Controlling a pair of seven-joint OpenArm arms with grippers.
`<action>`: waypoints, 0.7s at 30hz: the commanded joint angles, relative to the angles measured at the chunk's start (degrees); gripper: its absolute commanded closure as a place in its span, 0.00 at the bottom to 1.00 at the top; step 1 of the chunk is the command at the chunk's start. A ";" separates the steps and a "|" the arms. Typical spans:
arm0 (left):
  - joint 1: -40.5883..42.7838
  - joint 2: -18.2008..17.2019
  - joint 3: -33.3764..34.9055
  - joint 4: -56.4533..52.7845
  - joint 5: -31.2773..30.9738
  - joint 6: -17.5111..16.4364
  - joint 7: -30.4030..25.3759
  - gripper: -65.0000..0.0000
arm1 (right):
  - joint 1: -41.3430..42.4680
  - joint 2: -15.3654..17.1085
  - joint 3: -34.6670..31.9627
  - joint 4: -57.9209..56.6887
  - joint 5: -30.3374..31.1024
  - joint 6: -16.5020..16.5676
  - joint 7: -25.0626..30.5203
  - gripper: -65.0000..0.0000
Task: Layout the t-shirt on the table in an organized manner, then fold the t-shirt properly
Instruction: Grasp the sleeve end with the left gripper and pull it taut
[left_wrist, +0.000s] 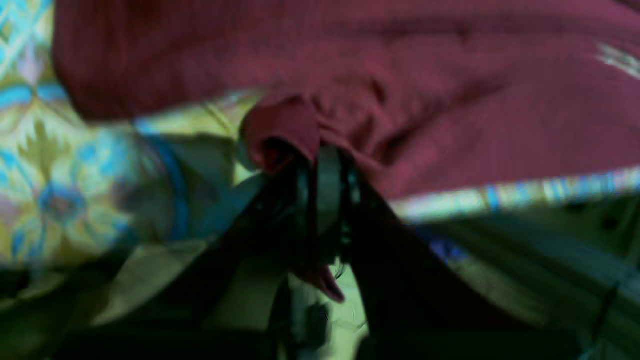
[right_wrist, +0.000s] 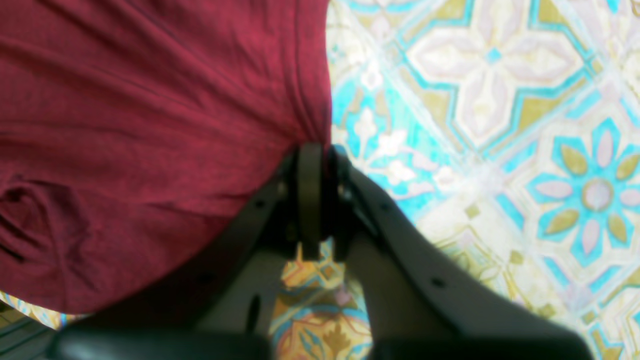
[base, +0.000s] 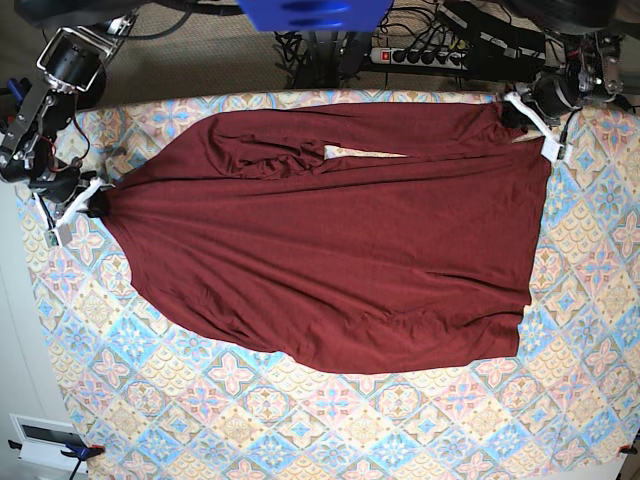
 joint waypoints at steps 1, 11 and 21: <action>1.94 -0.74 -0.45 4.16 -1.03 -0.54 -0.74 1.00 | 0.76 1.36 0.38 0.81 0.86 0.12 1.12 1.00; 9.33 -4.08 -9.95 13.66 -17.82 -8.98 -0.56 1.00 | 1.28 1.36 0.56 0.81 -8.28 0.12 1.47 1.00; 3.08 -5.39 -28.67 13.48 -34.09 -9.86 1.81 1.00 | 1.28 1.01 0.47 0.81 -15.14 0.12 1.56 1.00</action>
